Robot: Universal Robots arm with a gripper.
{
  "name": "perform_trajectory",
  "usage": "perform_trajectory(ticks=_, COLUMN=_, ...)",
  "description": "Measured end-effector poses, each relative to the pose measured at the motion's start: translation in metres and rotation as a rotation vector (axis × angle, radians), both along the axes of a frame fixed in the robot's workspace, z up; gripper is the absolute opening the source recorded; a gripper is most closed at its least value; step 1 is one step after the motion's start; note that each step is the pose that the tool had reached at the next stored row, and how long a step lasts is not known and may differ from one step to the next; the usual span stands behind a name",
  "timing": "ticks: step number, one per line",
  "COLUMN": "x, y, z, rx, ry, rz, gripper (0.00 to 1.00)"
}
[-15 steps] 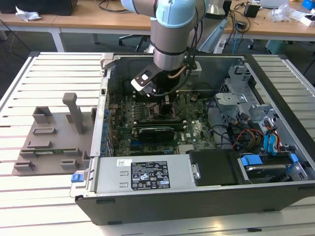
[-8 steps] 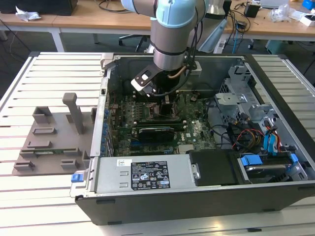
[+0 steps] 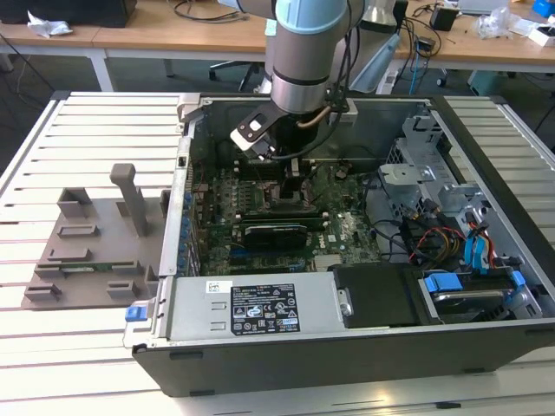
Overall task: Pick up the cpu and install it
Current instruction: 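Place the cpu into insertion slot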
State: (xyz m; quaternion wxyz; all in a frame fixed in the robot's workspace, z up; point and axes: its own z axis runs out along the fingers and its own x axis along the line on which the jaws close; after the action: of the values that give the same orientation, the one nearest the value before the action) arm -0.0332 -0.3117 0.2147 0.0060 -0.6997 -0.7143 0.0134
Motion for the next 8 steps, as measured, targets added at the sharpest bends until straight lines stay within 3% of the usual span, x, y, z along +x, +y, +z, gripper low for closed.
perform_trajectory(ticks=4, x=0.0000, y=0.0000, z=0.0081, rx=0.0000, ry=0.0000, rz=0.000, gripper=0.24)
perform_trajectory(ticks=5, x=0.0000, y=0.0000, z=0.0120, rx=-0.0001, ry=0.0000, rz=0.000, gripper=0.12)
perform_trajectory(ticks=8, x=0.0000, y=0.0000, z=0.0211, rx=0.0000, ry=0.0000, rz=0.000, gripper=0.11)
